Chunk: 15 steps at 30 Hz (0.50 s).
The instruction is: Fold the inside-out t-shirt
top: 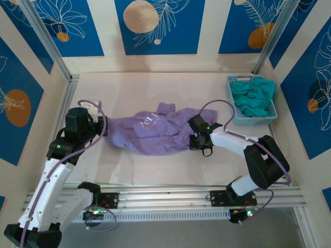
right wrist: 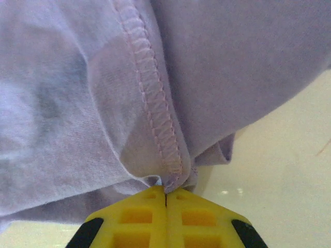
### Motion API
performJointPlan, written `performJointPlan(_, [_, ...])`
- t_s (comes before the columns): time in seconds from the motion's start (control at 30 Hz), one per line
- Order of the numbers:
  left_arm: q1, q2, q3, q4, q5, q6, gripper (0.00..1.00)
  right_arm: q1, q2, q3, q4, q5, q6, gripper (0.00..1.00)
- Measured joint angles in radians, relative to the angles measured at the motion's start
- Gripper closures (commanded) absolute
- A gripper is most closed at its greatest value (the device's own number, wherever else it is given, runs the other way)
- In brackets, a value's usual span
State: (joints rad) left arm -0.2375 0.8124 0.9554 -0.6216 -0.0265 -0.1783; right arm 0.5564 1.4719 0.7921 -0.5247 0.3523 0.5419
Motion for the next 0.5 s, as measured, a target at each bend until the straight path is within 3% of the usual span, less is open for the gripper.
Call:
performJointPlan(0.13, [0.008,0.022,0.061,-0.020,-0.005,0.000,1.00,-0.011,-0.160,0.043,-0.065,-0.013,-0.039,0.99])
performJointPlan(0.3, [0.031,0.029,0.243,-0.046,-0.042,0.005,1.00,-0.081,-0.403,0.192,-0.119,-0.145,-0.108,1.00])
performJointPlan(0.5, [0.054,0.022,0.475,-0.060,-0.143,0.040,1.00,-0.158,-0.570,0.357,-0.204,-0.264,-0.166,0.99])
